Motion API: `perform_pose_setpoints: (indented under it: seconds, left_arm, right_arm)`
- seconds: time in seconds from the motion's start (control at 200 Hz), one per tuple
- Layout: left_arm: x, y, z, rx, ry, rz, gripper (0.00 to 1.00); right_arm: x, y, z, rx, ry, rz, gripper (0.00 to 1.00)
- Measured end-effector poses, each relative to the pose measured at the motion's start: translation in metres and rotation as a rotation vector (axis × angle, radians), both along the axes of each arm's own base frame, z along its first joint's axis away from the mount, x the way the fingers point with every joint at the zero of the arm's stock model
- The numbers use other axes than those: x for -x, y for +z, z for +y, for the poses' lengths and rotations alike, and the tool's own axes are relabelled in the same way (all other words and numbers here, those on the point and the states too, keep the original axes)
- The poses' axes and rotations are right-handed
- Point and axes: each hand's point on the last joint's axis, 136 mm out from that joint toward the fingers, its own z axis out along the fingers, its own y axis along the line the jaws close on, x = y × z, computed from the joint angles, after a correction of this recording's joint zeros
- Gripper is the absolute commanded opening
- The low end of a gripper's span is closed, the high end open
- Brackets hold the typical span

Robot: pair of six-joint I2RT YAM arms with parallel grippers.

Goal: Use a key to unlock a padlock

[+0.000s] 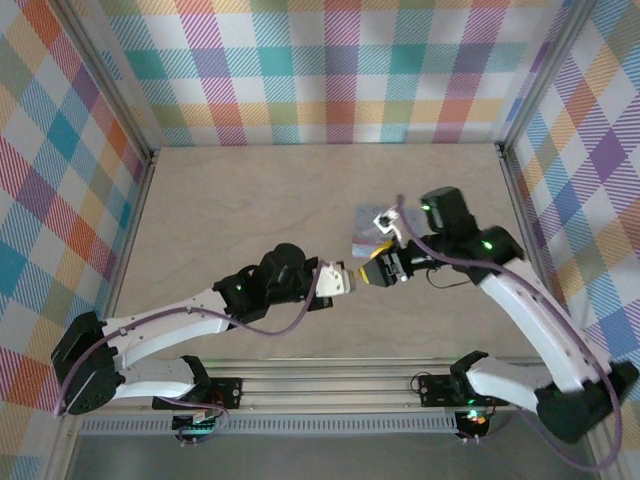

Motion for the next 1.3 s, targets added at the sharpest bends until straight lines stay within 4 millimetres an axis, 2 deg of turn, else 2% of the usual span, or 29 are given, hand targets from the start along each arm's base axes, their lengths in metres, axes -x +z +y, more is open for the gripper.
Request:
perform_pose_setpoints:
  seconds: [0.1, 0.22, 0.425, 0.515, 0.6, 0.72, 0.82, 0.995, 1.205, 1.3]
  left_arm:
    - [-0.014, 0.007, 0.004, 0.053, 0.071, 0.083, 0.00]
    - [-0.022, 0.008, 0.009, 0.121, 0.132, 0.215, 0.00]
    - [-0.031, 0.017, 0.017, 0.248, 0.162, 0.470, 0.00]
    - [-0.030, 0.032, 0.009, 0.296, 0.122, 0.558, 0.00]
    - [-0.025, 0.049, 0.001, 0.337, 0.071, 0.615, 0.00]
    - [-0.019, 0.065, -0.006, 0.380, 0.014, 0.662, 0.00]
    - [-0.015, 0.071, -0.008, 0.399, -0.011, 0.690, 0.00]
    - [-0.013, 0.073, -0.010, 0.412, -0.023, 0.724, 0.00]
    - [-0.010, 0.076, -0.011, 0.418, -0.043, 0.733, 0.00]
    - [-0.010, 0.077, -0.011, 0.422, -0.045, 0.735, 0.00]
  right_arm:
    - [-0.009, 0.014, -0.014, -0.071, -0.108, -0.089, 0.71]
    - [-0.018, 0.009, -0.018, -0.124, -0.170, -0.074, 0.68]
    - [-0.039, -0.008, -0.003, -0.226, -0.167, 0.043, 0.69]
    - [-0.040, -0.011, 0.004, -0.280, -0.149, 0.073, 0.66]
    - [-0.040, -0.005, 0.008, -0.326, -0.135, 0.073, 0.62]
    - [-0.041, 0.008, 0.011, -0.375, -0.118, 0.049, 0.57]
    - [-0.038, 0.008, 0.010, -0.404, -0.123, 0.051, 0.50]
    - [-0.035, 0.002, 0.009, -0.422, -0.136, 0.077, 0.37]
    - [-0.036, 0.007, 0.010, -0.439, -0.135, 0.069, 0.32]
    - [-0.037, 0.008, 0.010, -0.444, -0.135, 0.075, 0.21]
